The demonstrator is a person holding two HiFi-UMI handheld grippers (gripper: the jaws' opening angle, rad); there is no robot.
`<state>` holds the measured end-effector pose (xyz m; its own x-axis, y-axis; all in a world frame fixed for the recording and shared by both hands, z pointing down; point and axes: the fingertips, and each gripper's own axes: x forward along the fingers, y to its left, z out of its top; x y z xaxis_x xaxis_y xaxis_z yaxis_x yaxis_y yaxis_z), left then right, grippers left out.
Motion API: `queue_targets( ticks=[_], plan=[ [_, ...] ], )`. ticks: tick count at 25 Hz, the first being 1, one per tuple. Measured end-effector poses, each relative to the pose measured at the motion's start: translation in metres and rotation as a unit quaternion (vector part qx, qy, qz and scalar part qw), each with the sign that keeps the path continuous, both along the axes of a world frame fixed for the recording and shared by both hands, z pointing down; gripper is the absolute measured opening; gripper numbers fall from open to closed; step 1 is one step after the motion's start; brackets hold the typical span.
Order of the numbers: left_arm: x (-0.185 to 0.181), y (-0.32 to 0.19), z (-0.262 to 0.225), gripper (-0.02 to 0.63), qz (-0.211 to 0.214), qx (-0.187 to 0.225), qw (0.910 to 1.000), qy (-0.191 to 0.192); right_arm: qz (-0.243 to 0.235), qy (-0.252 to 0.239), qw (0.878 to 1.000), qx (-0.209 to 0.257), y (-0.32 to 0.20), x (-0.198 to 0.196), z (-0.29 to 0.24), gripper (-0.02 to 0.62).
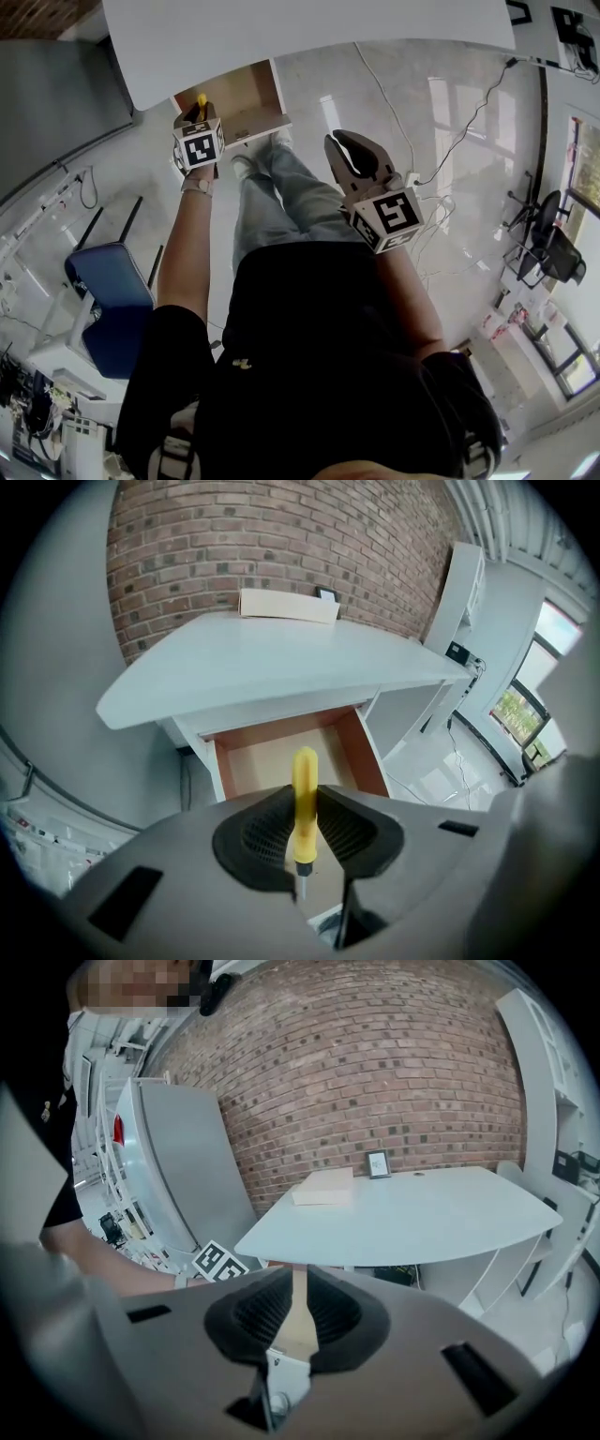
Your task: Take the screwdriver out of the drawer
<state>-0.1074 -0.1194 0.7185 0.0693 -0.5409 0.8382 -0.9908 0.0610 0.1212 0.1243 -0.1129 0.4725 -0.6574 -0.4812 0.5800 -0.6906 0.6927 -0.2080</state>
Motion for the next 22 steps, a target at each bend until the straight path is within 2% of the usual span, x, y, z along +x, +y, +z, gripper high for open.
queue_targets(
  ticks=[13,22],
  plan=[
    [-0.016,0.047,-0.111,0.077,-0.035,0.071,0.9968,-0.009,-0.079,-0.040,0.996,0.025,-0.005,-0.052,-0.038,0.047],
    [-0.049,0.089,-0.193,0.077,-0.092,0.127,0.9876,-0.015,-0.153,-0.069,0.985,0.045,0.000,-0.104,-0.067,0.043]
  ],
)
